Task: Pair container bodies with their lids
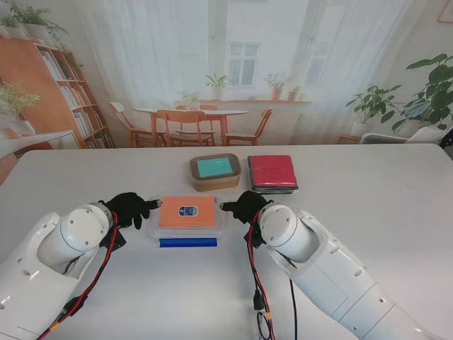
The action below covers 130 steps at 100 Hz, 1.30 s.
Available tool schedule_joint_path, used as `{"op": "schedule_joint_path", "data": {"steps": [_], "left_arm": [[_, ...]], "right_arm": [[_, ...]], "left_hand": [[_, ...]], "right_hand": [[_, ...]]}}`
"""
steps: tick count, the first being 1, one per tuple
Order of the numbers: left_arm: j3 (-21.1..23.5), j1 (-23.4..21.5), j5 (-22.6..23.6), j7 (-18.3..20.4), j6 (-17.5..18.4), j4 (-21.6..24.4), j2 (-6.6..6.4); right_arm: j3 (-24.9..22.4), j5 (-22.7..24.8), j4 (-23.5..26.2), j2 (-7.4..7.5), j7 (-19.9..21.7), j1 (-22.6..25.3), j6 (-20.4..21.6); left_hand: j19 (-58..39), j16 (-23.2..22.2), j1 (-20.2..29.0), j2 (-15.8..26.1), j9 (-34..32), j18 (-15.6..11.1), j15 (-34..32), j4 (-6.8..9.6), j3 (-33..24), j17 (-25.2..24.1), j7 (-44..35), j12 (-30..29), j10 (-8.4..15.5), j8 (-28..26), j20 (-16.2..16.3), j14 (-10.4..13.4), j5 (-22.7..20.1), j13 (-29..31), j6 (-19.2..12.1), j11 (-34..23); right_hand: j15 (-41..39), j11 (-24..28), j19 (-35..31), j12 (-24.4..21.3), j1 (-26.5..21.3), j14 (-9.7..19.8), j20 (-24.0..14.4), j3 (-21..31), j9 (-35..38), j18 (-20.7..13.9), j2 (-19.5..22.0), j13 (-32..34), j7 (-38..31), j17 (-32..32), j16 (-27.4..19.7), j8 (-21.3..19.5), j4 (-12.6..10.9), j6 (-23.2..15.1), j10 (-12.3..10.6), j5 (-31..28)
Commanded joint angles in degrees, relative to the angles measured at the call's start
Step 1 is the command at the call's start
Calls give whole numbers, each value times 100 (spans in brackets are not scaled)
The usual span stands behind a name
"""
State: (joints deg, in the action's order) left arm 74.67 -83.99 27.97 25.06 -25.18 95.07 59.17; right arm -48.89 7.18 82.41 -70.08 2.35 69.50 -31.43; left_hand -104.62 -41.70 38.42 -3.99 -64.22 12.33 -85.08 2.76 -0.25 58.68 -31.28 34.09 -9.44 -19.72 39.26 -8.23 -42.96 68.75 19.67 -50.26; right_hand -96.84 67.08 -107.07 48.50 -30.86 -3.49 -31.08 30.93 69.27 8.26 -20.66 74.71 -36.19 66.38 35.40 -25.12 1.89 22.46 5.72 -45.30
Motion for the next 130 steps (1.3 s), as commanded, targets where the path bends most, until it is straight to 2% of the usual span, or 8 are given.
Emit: {"op": "schedule_joint_path", "data": {"steps": [1, 39, 59, 69, 89, 99, 116, 130], "left_arm": [[33, -114, 130, -90, 88, 57, 37], [11, -173, 396, 14, 43, 104, 0], [31, -284, 582, -247, 58, 133, 46], [92, -374, 704, -416, 152, 178, 76], [254, -601, 962, -848, 470, 332, 149], [332, -744, 1110, -976, 716, 448, 164], [386, -1037, 1398, -1378, 1277, 606, 206], [404, -1258, 1700, -1559, 1791, 710, 203]], "right_arm": [[-38, 72, 47, 15, -25, 82, 106], [-221, 295, 284, 34, -280, 347, 376], [-228, 621, 290, 37, -518, 428, 704], [-228, 731, 269, 16, -681, 450, 873], [-183, 813, 168, -39, -944, 430, 1231], [-123, 764, 48, -75, -1020, 353, 1455], [53, 653, -172, -109, -972, 123, 1755], [233, 648, -390, -152, -960, -92, 1934]], "left_hand": [[-1473, 1, 153, -40, 190, -720, 212, 51, 67, -35, -2, -47, -254, 27, -116, -623, 91, -306, -136, 95], [-1317, -19, 241, -82, 300, -632, 433, 66, 54, -232, -143, -40, -284, -67, -81, -725, 197, -459, -189, 211], [-1085, -28, 315, -79, 516, -528, 602, 72, 55, -557, 6, -52, -293, -12, -5, -835, 369, -746, -262, 316], [-628, -148, 325, -72, 880, -385, 904, 61, 70, -987, 191, 25, -284, 1, 440, -968, 632, -1155, -364, 444], [718, -142, 326, -151, 2169, -45, 2079, 59, 62, -2296, 702, 17, -301, 98, 1094, -1157, 1551, -2567, -602, 993], [2126, 213, 327, -293, 3305, 476, 3367, 53, 64, -3722, 1018, -285, -272, 157, 1275, -926, 2134, -3818, -871, 1624], [3657, 849, 377, -640, 4580, 619, 5058, 57, 57, -5923, 1424, -896, -81, 233, 544, -498, 2547, -5285, -1051, 2435], [4704, 1100, 414, -895, 5125, 427, 5795, 52, 43, -6419, 1598, -1062, 87, 264, -153, -280, 2797, -5943, -1094, 2702]], "right_hand": [[16, -9, -1223, 42, 7, -112, 294, 59, -561, -779, -199, -288, -9, 30, -154, -133, -144, -129, 864, 188], [753, -308, -472, -116, -186, -769, -226, 65, -1538, -142, -357, -1383, 278, -1299, 259, -423, -147, -371, 1099, 578], [1931, -866, 587, -497, -472, -1352, -1085, 57, -2915, 172, -620, -2996, 557, -2727, 764, -560, -148, -943, 1133, 996], [2559, -1289, 1180, -954, -620, -1345, -1191, 40, -3536, 420, -745, -3815, 585, -3496, 560, -577, -153, -1151, 1087, 1040], [4169, -2122, 2289, -1862, -968, -1218, -833, 39, -4016, 1143, -939, -4395, 632, -4610, -203, -542, -176, -1421, 680, 1152], [5148, -2471, 3104, -2095, -1022, -1211, -378, 425, -4034, 1561, -1098, -4454, 825, -4949, -428, -322, -161, -1625, 509, 1216], [6305, -2930, 4111, -2292, -987, -1052, 141, 1232, -4029, 1812, -1331, -4664, 897, -5389, -825, -168, -36, -1787, 297, 1278], [6649, -3115, 4539, -2355, -1073, -909, 359, 1416, -4087, 1795, -1422, -4835, 892, -5602, -980, -137, -8, -1811, 207, 1270]]}}
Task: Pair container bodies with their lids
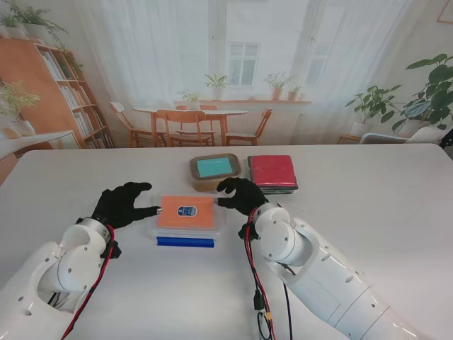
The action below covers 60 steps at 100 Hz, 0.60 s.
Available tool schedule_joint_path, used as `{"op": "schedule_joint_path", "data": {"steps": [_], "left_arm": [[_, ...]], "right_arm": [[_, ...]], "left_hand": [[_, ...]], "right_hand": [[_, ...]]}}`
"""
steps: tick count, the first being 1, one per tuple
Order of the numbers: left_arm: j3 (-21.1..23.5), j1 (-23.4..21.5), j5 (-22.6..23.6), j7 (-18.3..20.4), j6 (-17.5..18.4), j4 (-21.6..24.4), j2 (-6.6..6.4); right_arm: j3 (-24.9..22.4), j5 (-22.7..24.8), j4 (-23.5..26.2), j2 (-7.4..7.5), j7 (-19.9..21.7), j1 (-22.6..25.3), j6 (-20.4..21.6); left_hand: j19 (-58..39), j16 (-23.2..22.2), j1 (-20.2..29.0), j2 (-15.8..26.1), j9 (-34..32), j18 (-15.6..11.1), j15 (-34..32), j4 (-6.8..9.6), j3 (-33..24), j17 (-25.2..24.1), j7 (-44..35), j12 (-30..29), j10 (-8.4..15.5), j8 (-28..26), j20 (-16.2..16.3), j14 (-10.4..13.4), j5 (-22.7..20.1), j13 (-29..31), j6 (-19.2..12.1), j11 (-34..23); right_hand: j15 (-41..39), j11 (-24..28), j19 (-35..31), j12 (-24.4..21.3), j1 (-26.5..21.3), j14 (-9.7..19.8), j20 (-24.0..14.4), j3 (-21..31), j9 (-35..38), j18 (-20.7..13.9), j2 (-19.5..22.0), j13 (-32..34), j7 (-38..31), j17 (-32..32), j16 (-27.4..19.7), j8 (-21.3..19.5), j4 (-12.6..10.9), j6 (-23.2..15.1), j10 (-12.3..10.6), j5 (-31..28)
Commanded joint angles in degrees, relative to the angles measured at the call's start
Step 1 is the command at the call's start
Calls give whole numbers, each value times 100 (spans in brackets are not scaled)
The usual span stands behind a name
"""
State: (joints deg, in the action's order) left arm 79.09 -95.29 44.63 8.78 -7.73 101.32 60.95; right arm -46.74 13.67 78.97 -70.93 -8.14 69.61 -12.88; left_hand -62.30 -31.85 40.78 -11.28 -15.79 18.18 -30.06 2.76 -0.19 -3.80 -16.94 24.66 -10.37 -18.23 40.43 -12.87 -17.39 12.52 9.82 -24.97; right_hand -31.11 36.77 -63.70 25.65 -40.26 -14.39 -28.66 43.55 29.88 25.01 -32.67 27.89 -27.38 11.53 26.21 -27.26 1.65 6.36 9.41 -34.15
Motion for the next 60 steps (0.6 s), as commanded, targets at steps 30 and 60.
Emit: {"op": "schedule_joint_path", "data": {"steps": [30, 60], "left_arm": [[-180, -217, 664, 270, 700, -17, -84], [-499, 127, 1029, 619, 1024, -368, -187]], "right_arm": [[313, 29, -386, -142, 124, -461, 209], [541, 84, -611, -99, 475, -727, 244]], "left_hand": [[3236, 401, 404, -616, 777, -795, 1749, -25, -84, -107, 977, -289, 576, 271, -162, 673, 919, -835, -549, 1874], [3946, 347, 527, -807, 933, -1044, 2165, -85, -175, -148, 1362, -146, 729, 127, 286, 637, 975, -944, -779, 2291]], "right_hand": [[164, -97, 438, -78, -236, 397, 258, 336, -169, -16, -318, -234, -58, -235, -130, 86, 52, -244, -236, 108], [-46, -9, 407, -51, -286, 550, 234, 441, 249, -339, -435, 60, -196, -203, -59, 74, 95, -229, -364, -194]]}}
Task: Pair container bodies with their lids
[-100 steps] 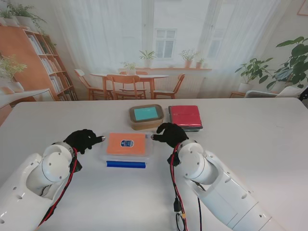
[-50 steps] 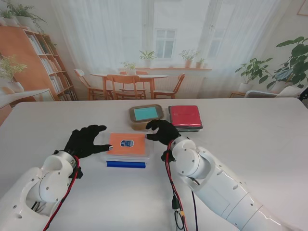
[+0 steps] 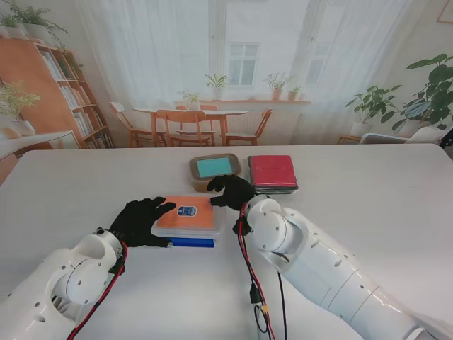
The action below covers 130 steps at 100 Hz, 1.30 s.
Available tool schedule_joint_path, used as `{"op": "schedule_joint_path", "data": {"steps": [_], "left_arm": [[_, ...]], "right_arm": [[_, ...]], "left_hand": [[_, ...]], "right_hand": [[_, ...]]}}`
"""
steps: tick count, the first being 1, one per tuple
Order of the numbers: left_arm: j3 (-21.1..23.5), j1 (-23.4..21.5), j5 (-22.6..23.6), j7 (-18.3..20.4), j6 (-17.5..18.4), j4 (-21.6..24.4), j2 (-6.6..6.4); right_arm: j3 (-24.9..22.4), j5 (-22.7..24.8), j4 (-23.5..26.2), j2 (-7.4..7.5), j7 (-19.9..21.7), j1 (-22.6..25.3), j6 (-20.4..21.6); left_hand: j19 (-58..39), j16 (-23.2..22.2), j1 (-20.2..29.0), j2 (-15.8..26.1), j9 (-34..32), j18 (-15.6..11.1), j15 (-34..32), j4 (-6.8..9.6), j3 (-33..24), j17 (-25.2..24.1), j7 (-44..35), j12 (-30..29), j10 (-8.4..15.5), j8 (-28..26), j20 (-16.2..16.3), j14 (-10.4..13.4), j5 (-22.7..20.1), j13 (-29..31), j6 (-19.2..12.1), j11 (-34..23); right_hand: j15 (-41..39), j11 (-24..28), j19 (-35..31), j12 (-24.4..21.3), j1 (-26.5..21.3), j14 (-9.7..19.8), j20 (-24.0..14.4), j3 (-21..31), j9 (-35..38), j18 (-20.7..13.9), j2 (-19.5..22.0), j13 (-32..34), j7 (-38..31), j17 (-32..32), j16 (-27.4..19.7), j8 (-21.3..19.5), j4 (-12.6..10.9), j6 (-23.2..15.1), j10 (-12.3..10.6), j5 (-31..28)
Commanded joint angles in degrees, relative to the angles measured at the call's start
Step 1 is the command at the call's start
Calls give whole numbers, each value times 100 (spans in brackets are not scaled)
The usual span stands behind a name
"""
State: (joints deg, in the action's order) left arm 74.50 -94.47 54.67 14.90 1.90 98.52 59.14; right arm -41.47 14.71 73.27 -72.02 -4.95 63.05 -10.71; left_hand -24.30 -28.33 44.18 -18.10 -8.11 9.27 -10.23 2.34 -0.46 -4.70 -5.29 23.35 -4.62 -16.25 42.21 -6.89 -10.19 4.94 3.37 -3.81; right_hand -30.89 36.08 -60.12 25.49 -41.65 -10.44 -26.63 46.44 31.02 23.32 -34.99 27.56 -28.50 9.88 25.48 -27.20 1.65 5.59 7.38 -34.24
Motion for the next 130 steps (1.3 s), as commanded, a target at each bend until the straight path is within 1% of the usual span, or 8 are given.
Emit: {"op": "schedule_joint_path", "data": {"steps": [1, 24, 30, 32, 34, 60, 115, 130], "left_arm": [[-49, 57, 32, 5, 71, -102, -7], [-263, 337, -21, -40, 122, -406, -13], [-325, 403, -139, -24, 62, -468, -8], [-343, 423, -193, -21, 42, -489, -5], [-364, 444, -252, -26, 23, -514, -1], [-549, 634, -665, 126, -89, -674, 1], [-1090, 1065, -1514, 266, -102, -1038, 29], [-1222, 1182, -1675, 270, -24, -1121, 39]], "right_arm": [[21, -21, -46, 14, 175, -78, 26], [81, -71, -2, 103, 522, -102, -50], [57, -61, 66, 133, 570, -55, -73], [45, -61, 96, 144, 589, -34, -87], [32, -62, 128, 157, 612, -12, -101], [-209, -125, 556, 298, 822, 366, -288], [-719, -175, 1604, 460, 716, 1547, -307], [-850, -226, 1883, 469, 609, 1891, -314]], "left_hand": [[133, -9, 192, -127, 162, -156, 173, -43, -152, -48, 197, -16, 158, -76, 121, 35, 252, -179, -135, 173], [-562, -115, 216, -132, 146, -123, -391, -79, -313, 89, 49, 197, 120, -258, 346, -229, 210, -51, -63, 44], [-763, -120, 244, -111, 121, -113, -573, -72, -363, 109, -2, 241, 91, -260, 261, -313, 208, -20, -4, -15], [-980, -7, 229, -109, 103, -106, -693, -78, -388, 82, -54, 228, 75, -226, -37, -335, 210, -20, 8, -59], [-1045, 15, 241, -115, 85, -102, -736, -78, -401, 88, -73, 229, 74, -220, -110, -356, 203, -5, 9, -81], [-1639, 25, 304, -119, -82, -66, -1269, -43, -552, 133, -272, 135, 14, -200, -312, -593, 177, 84, 37, -414], [-2345, 172, 272, 421, -240, -20, -1583, 23, -237, 84, -786, -183, -99, -93, -827, -781, 164, 278, 38, -955], [-2428, 167, 229, 486, -262, -12, -1610, 27, -203, 84, -818, -181, -118, -84, -831, -805, 151, 319, 42, -1002]], "right_hand": [[-72, 60, 48, -35, -149, 156, 30, 154, 148, -177, -204, 97, -86, -43, 16, 68, 95, -151, -163, -195], [-320, 47, -157, 1, -150, 36, -99, 161, 560, -228, -207, 343, -136, 49, 139, 63, 118, -66, -32, -529], [-452, 68, -281, 46, -153, -14, -184, 166, 661, -255, -223, 410, -145, 96, 210, 46, 115, -2, 51, -628], [-505, 81, -333, 69, -153, -35, -223, 170, 700, -259, -235, 428, -145, 102, 238, 36, 114, 29, 83, -662], [-530, 90, -360, 79, -160, -55, -242, 174, 733, -263, -239, 451, -147, 120, 251, 30, 114, 51, 116, -688], [-1002, 315, -853, 239, -196, -269, -515, 159, 1021, -437, -237, 702, -135, 397, 468, -73, 121, 252, 433, -916], [-1304, 450, -1160, 306, -239, -485, -561, 85, 1167, -496, -272, 837, -277, 679, 566, 28, 272, 382, 619, -1009], [-1360, 478, -1220, 317, -237, -537, -554, 90, 1196, -497, -283, 868, -306, 741, 581, 45, 266, 415, 665, -1022]]}}
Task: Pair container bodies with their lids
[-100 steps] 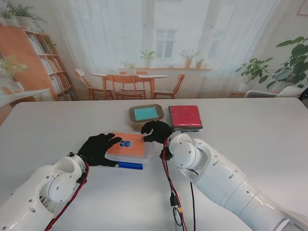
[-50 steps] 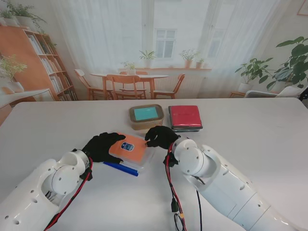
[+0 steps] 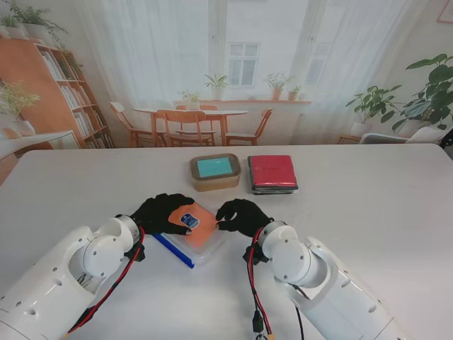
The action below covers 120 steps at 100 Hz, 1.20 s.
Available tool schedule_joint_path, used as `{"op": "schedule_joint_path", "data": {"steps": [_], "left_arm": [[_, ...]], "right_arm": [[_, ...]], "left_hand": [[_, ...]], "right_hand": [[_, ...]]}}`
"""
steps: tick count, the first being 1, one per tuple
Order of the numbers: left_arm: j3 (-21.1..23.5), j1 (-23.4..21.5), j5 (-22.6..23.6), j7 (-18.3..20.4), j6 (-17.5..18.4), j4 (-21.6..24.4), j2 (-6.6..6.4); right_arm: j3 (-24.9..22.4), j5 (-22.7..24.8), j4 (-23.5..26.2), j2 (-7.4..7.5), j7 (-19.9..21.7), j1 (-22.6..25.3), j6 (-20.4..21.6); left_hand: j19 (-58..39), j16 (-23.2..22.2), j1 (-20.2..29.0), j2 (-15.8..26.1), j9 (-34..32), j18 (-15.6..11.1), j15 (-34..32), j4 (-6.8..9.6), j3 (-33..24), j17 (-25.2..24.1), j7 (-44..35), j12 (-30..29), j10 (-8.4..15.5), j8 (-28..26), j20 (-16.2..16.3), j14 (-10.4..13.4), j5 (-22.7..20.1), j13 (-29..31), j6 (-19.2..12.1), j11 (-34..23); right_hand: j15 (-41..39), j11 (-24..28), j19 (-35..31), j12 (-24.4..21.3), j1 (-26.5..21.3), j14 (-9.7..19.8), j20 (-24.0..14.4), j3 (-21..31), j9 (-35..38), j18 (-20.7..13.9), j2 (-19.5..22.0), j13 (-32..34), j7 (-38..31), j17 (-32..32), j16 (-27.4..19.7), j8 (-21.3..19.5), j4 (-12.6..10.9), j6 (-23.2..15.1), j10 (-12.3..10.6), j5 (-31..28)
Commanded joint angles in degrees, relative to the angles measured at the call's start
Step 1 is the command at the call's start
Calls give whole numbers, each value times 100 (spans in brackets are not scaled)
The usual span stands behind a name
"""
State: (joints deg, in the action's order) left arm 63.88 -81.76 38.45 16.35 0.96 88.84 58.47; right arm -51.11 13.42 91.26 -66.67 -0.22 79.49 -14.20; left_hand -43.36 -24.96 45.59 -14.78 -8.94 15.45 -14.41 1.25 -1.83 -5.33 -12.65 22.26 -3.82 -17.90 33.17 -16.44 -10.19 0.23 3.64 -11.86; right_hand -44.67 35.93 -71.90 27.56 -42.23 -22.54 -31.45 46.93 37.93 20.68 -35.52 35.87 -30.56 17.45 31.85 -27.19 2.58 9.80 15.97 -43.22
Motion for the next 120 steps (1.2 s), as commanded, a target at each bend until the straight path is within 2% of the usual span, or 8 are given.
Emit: {"op": "schedule_joint_path", "data": {"steps": [1, 46, 84, 102, 120], "left_arm": [[-168, -82, -64, 126, 73, -157, 106], [-454, 47, -453, 61, 173, -238, 148], [-916, 328, -876, 63, 307, -447, 190], [-1086, 463, -975, 95, 310, -538, 200], [-1073, 444, -974, 170, 258, -516, 182]], "right_arm": [[105, -108, 102, -66, 133, 269, 33], [-159, -248, 770, -44, -68, 1052, 2], [-301, -173, 1156, -31, -284, 1670, -4], [-382, -43, 1298, -28, -401, 1855, 41], [-418, 21, 1341, -32, -467, 1900, 87]], "left_hand": [[-526, -171, 90, 153, -182, -627, -1194, 136, -65, 145, -84, -72, -198, 80, 72, 148, 150, 793, 15, -201], [-699, -175, 116, 224, -208, -639, -1262, 156, -52, 138, -210, -93, -229, 73, 38, 105, 137, 838, 44, -328], [-725, -167, 148, 235, -209, -648, -1284, 163, -57, 132, -259, -121, -224, 95, -18, 99, 146, 830, 37, -358], [-725, -162, 128, 253, -205, -661, -1288, 162, -48, 132, -270, -130, -225, 106, -42, 98, 150, 829, 42, -358], [-772, -158, 144, 246, -207, -636, -1298, 167, -52, 142, -309, -134, -224, 101, -45, 79, 146, 854, 49, -361]], "right_hand": [[14, 495, -46, 111, -177, 672, -71, 41, 504, -235, -226, 35, -101, -12, -55, 46, 175, -3, -195, -123], [-87, 556, -131, 131, -116, 595, -32, 12, 464, -218, -172, 1, -140, 7, -30, 60, 154, 78, -112, -110], [-235, 659, -264, 164, -97, 535, -35, -38, 510, -209, -160, 41, -192, 66, 21, 13, 149, 119, -48, -132], [-290, 693, -323, 177, -65, 522, -45, -50, 516, -211, -163, 56, -212, 90, 40, -5, 141, 127, -28, -143], [-317, 712, -372, 188, -33, 505, -58, -56, 495, -207, -155, 32, -203, 89, 50, -24, 118, 136, -15, -140]]}}
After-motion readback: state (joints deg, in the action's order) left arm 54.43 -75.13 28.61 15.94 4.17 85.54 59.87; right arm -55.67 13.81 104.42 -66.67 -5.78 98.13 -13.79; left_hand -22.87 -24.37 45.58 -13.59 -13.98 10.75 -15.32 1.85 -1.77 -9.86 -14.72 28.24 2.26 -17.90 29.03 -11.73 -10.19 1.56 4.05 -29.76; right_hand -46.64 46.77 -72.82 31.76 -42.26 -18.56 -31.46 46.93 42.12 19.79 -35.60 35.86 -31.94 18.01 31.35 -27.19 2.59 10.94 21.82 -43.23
